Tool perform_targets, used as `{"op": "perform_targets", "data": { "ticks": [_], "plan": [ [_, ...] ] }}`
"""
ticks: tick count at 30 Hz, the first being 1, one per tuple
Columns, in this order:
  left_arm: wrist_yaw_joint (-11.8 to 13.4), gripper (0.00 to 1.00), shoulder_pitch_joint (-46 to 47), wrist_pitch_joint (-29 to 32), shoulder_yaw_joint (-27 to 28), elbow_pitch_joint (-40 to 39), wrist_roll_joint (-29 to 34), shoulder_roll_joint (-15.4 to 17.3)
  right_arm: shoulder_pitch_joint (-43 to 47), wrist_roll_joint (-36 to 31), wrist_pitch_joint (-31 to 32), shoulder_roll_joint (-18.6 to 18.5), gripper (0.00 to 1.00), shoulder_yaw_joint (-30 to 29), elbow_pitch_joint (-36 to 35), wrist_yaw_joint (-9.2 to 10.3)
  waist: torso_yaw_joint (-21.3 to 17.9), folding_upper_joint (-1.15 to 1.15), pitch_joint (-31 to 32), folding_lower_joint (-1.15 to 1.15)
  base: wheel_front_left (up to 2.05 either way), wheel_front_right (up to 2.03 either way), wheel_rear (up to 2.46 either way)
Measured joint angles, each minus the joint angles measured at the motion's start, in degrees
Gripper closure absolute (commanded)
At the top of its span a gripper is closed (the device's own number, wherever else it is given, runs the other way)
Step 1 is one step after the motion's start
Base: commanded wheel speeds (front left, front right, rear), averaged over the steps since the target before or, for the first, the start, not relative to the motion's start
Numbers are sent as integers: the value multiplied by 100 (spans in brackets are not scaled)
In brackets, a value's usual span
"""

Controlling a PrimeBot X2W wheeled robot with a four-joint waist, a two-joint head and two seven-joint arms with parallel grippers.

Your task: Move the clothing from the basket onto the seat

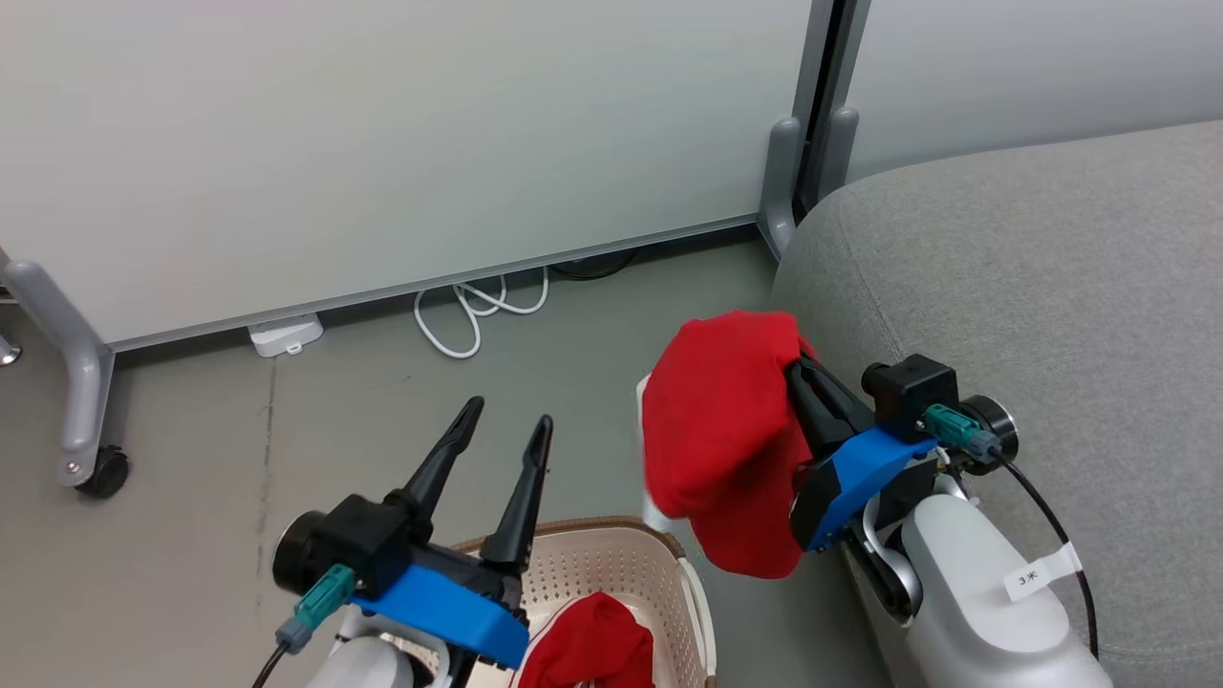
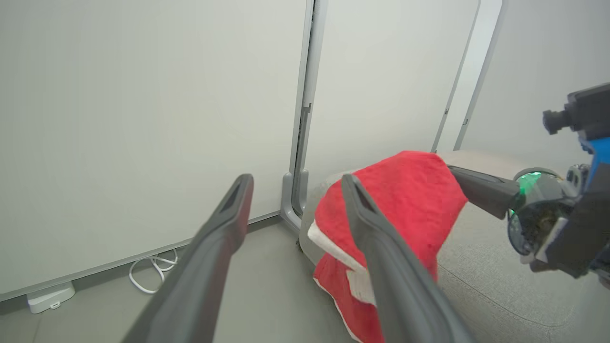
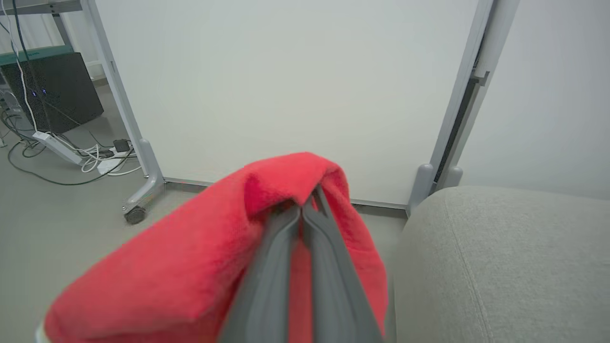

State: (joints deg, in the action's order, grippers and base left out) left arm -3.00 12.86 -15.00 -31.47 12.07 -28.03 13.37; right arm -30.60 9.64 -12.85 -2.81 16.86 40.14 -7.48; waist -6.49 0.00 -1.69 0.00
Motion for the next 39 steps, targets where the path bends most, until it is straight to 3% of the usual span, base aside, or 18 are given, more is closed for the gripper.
{"op": "perform_targets", "data": {
  "ticks": [11,19,39],
  "plan": [
    [-192,0,-945,0,1588,-417,951,-321,850,92,465,2,100,-412,-1289,0,-406,0,-82,0,0,0,0],
    [-313,0,-1250,-1,2181,-550,1268,-500,1399,112,802,-1,100,-658,-1975,0,-772,0,-152,0,0,0,0],
    [-438,0,-1268,-5,2337,-471,1541,-517,1734,322,947,-2,100,-735,-2565,0,-1642,0,-412,0,0,0,0]
  ]
}}
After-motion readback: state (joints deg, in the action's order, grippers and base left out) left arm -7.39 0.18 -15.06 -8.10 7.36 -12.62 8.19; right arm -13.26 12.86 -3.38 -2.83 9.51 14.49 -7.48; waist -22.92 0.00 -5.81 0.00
